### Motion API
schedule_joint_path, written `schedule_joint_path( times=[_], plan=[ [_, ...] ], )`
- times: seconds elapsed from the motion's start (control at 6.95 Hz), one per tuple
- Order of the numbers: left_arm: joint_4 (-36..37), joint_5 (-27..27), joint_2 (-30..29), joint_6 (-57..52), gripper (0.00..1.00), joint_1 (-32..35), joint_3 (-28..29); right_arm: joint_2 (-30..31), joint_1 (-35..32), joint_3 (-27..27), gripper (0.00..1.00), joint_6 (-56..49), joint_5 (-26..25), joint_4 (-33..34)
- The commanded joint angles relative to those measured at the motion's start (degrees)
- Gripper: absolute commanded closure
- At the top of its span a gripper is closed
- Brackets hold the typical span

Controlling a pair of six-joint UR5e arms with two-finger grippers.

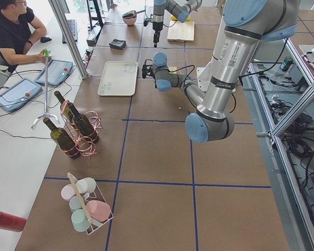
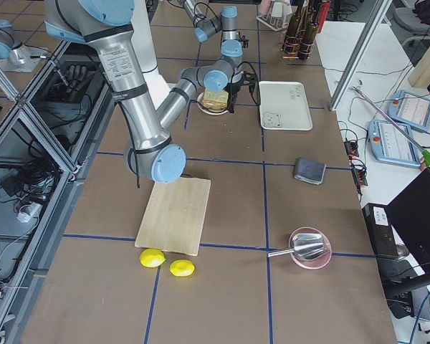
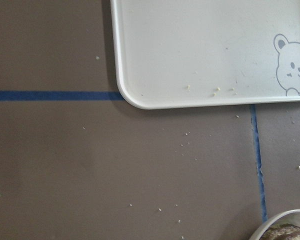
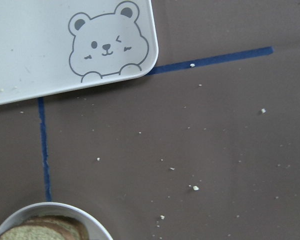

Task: Make sandwich and place on tray
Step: 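Grasp the plate rim with the left gripper while the right arm withdraws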

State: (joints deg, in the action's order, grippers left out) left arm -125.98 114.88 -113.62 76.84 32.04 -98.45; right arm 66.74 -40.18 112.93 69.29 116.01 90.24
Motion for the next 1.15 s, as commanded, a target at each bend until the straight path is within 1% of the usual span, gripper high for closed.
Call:
schedule_joint_path(
  times=[0.0,0.14,0.29,0.43,0.72,1.01],
  plan=[
    [1.6,-4.0,-1.3,1.5,0.52,-5.1,0.7,5.0,-4.0,1.9,0.0,-10.3,2.8,1.0],
    [2.9,-4.3,-2.2,1.5,0.52,-6.9,0.9,6.0,-6.6,1.9,0.0,-12.3,5.9,0.8],
    [3.0,-4.3,-2.5,1.6,0.54,-7.7,1.2,7.6,-8.5,2.3,0.0,-14.9,7.6,0.6],
    [3.0,-4.4,-2.5,1.6,0.55,-8.4,1.7,8.8,-9.6,2.3,0.0,-17.1,7.8,0.5],
    [3.0,-4.4,-3.0,1.6,0.62,-8.7,2.6,8.9,-10.1,2.4,0.0,-17.3,7.9,0.6],
    [3.0,-4.4,-4.7,1.6,0.66,-8.8,4.6,9.5,-10.3,2.8,0.0,-17.3,8.0,0.5]
  ],
)
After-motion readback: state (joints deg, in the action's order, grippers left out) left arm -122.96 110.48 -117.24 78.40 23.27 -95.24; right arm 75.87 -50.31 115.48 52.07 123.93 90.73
